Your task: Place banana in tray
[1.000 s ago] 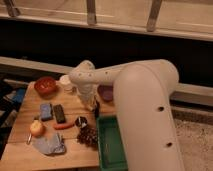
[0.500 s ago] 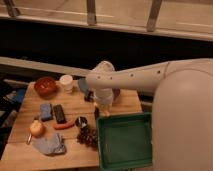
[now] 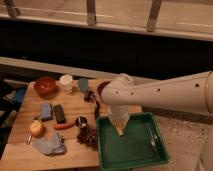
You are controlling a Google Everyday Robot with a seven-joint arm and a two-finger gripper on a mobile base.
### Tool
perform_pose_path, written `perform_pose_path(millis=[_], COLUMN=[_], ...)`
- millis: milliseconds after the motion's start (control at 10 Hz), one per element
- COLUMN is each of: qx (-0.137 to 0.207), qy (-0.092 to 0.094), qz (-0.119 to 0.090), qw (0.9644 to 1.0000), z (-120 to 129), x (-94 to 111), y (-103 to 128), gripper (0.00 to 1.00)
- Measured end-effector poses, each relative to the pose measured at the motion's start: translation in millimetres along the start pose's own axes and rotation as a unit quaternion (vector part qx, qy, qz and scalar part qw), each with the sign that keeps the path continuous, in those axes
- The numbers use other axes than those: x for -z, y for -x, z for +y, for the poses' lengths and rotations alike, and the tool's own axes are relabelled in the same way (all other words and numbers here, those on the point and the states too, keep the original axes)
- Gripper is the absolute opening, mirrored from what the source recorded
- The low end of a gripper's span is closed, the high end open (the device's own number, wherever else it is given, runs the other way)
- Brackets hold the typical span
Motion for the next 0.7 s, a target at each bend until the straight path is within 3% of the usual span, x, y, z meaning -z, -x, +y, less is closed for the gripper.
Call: perform_pose_path(millis=[200,700], qx=[-0.025,-0.022], qy=[-0.001,-0.001], qz=[0.015,0.017], qw=[0.9996,0.9996], z=[-13.0,-12.7], x=[-12.6,-15.0], y=[-15.9,-17.7], gripper=[0.49,0.50])
